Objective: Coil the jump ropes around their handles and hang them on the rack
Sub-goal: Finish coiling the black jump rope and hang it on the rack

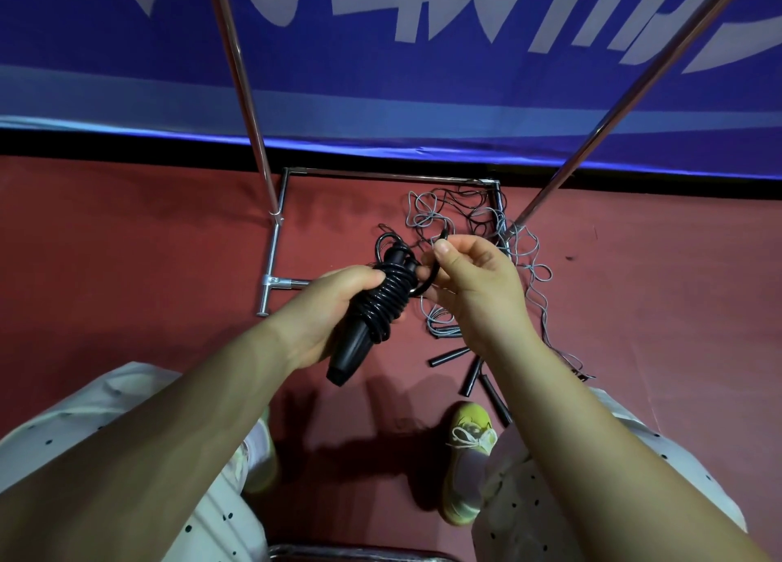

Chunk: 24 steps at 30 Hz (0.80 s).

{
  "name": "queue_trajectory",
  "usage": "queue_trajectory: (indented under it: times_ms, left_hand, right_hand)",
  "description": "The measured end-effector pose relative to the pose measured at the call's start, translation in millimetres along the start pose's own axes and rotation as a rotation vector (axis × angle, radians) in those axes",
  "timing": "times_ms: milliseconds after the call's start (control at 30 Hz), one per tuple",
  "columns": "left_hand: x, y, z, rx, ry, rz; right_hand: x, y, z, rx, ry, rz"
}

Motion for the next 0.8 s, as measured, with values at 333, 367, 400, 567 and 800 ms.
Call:
queue_trajectory:
  times_ms: [333,367,400,567,800]
  left_hand:
    - [-2,-5,-2,0.063,-0.040,-0.100]
    - [-3,-5,-2,0.093,-0.043,-0.112]
    - [-3,-5,-1,0.124,-0.042,-0.122]
    - [-6,-3,-2,0.203,-0.016,-0.180]
    - [-7,-3,-4,0.272,-0.018,-0.228]
  right_hand:
    - [6,-5,4,0.041,-0.100,-0.093]
    - [6,-5,5,0.035,-0.092,-0.121]
    - [7,-5,6,0.045,-0.083,-0.167]
    - [9,-4,12,0.050,-0.007,-0.409]
    - [11,-5,14,-0.031,0.111,-0.414]
Point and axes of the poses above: each hand's wrist, its own x-axis towards the middle knuckle, its own z-axis out of the back of the hand, y = z × x, the point moved 1 cm from there along x, towards the middle knuckle, and after that the axes turned 6 degrees about x, right-handed, at the moved point
